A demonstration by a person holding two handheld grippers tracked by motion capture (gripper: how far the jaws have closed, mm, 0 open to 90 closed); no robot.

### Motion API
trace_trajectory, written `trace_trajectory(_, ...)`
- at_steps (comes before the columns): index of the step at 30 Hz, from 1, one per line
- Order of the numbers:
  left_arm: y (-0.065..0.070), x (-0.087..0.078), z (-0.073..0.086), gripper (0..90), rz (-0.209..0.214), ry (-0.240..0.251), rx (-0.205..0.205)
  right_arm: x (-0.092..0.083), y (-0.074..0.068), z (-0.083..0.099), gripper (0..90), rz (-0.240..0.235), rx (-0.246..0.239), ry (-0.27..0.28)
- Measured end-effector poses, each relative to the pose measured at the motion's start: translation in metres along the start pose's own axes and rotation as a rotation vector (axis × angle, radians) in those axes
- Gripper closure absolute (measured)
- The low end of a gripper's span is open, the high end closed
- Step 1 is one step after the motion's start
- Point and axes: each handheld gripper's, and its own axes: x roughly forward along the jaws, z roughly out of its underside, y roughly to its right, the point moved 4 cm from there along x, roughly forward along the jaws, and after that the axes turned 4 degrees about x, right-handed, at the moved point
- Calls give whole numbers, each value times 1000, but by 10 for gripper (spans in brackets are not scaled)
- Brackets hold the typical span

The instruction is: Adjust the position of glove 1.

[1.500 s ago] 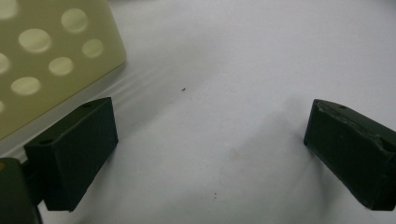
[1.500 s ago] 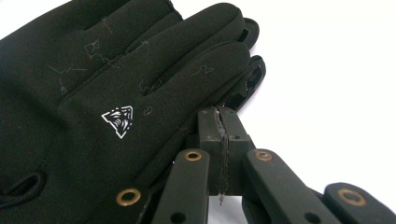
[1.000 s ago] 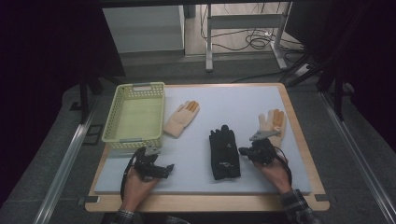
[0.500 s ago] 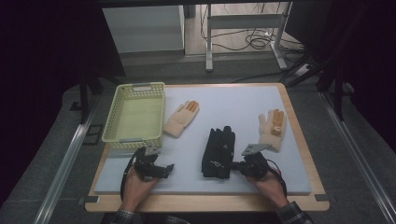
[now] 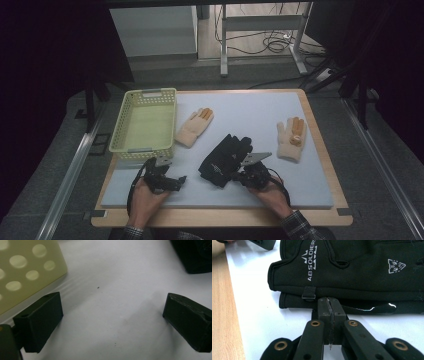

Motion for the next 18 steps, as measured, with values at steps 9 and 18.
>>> trace_trajectory(9, 0, 0, 0, 29, 1, 0, -1, -17, 10, 6, 800, 55, -7, 19)
trace_trajectory(18, 2, -4, -4, 37, 23, -7, -6, -39, 31, 17, 618, 142, 20, 48)
